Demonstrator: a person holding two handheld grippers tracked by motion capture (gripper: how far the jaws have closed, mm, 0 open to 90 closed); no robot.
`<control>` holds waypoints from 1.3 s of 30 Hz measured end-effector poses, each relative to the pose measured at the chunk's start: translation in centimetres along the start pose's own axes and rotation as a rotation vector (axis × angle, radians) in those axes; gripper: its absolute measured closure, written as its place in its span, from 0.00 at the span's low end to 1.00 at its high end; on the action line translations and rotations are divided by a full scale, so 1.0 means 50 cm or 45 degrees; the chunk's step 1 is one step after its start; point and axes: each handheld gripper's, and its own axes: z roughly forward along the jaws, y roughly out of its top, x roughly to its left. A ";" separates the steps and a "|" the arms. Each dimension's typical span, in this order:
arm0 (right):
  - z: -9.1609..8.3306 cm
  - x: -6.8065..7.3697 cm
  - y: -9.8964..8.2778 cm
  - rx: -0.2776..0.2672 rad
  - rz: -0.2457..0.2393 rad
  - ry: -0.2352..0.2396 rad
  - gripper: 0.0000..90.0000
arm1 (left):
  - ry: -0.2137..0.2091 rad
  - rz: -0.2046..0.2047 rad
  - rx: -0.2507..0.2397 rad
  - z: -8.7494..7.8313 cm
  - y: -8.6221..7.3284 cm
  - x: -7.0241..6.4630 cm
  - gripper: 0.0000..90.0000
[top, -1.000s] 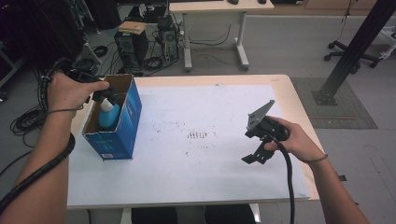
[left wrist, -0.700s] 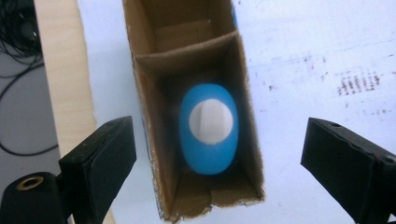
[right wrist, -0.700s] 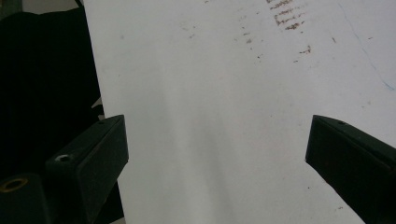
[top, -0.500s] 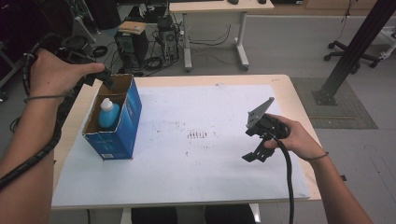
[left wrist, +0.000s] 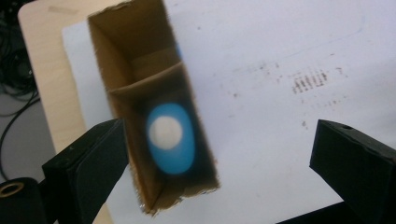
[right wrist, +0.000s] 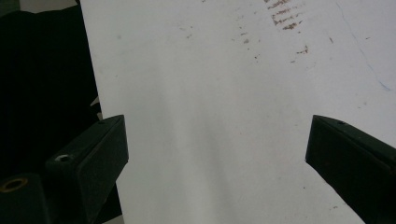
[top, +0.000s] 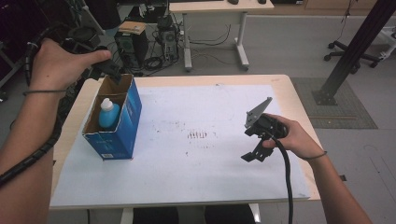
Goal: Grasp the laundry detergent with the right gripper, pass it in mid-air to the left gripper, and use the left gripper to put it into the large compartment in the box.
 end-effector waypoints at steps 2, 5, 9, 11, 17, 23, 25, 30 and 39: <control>-0.001 -0.002 -0.001 -0.001 0.003 -0.001 0.06 | -0.027 0.033 0.007 0.013 0.007 -0.015 0.05; -0.001 -0.003 -0.001 -0.003 0.010 -0.001 0.06 | -0.034 0.056 0.015 0.022 0.010 -0.025 0.05; 0.000 -0.004 0.000 0.001 0.013 0.007 0.06 | -0.052 0.079 0.019 0.033 0.012 -0.035 0.05; 0.000 -0.004 0.001 0.004 0.016 0.005 0.06 | -0.060 0.097 0.029 0.041 0.013 -0.043 0.06; -0.001 -0.010 0.003 0.002 0.032 0.010 0.06 | -0.104 0.181 0.040 0.065 0.005 -0.075 0.06; -0.002 -0.020 0.005 0.003 0.073 0.004 0.06 | -0.164 0.259 0.069 0.112 -0.016 -0.107 0.06; -0.002 -0.028 0.008 0.007 0.098 -0.006 0.06 | -0.187 0.298 0.075 0.130 -0.028 -0.122 0.06; -0.010 -0.044 0.016 -0.001 0.133 -0.025 0.06 | -0.197 0.358 0.086 0.165 -0.051 -0.142 0.07; -0.021 -0.077 0.039 0.017 0.217 -0.062 0.05 | -0.216 0.478 0.085 0.206 -0.093 -0.178 0.07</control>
